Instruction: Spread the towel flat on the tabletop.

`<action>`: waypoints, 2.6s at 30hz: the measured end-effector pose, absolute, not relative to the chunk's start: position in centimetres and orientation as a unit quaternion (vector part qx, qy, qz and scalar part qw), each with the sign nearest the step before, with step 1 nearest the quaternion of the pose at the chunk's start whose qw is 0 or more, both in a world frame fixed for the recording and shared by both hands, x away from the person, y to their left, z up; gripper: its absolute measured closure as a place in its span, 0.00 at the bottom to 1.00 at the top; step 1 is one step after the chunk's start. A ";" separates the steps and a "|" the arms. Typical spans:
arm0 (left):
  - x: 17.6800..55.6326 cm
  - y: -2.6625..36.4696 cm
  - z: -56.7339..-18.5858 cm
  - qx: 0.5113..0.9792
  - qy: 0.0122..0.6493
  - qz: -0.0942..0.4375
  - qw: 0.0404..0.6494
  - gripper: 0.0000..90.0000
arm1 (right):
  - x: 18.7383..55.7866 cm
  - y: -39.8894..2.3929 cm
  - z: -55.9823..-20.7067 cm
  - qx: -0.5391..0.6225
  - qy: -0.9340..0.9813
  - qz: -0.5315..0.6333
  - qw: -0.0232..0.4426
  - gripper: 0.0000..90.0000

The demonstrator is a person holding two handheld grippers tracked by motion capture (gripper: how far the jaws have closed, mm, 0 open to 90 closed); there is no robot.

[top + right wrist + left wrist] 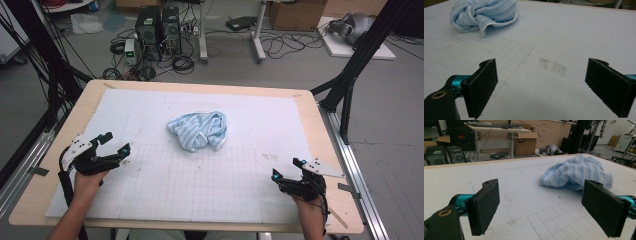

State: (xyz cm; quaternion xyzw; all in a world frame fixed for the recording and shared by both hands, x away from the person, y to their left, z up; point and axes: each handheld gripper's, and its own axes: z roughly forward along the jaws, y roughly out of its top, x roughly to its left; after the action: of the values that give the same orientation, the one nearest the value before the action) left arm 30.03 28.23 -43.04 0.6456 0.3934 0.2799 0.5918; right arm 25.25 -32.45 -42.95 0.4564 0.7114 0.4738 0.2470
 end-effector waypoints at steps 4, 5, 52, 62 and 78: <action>30.1 27.9 -43.1 0.646 0.396 0.278 0.591 0.17 | 25.1 -32.6 -42.9 0.456 0.711 0.474 0.250 0.11; 30.1 27.8 -43.2 0.647 0.395 0.278 0.591 0.17 | 25.1 -32.6 -43.0 0.457 0.710 0.476 0.248 0.11; 37.0 15.9 -39.0 0.746 0.301 0.172 0.569 0.18 | 25.2 -31.1 -42.9 0.446 0.723 0.479 0.221 0.11; 39.1 11.9 -40.4 0.776 0.317 0.168 0.519 0.20 | 25.3 -31.1 -43.0 0.446 0.724 0.478 0.219 0.11; 38.5 10.5 -41.0 0.796 0.300 0.142 0.506 0.88 | 25.1 -31.5 -43.0 0.449 0.723 0.478 0.220 0.11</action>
State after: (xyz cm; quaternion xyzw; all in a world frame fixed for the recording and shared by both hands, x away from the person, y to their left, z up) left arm 38.46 10.47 -41.02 0.7960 0.3001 0.1422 0.5060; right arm 25.09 -31.52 -43.03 0.4486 0.7227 0.4776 0.2197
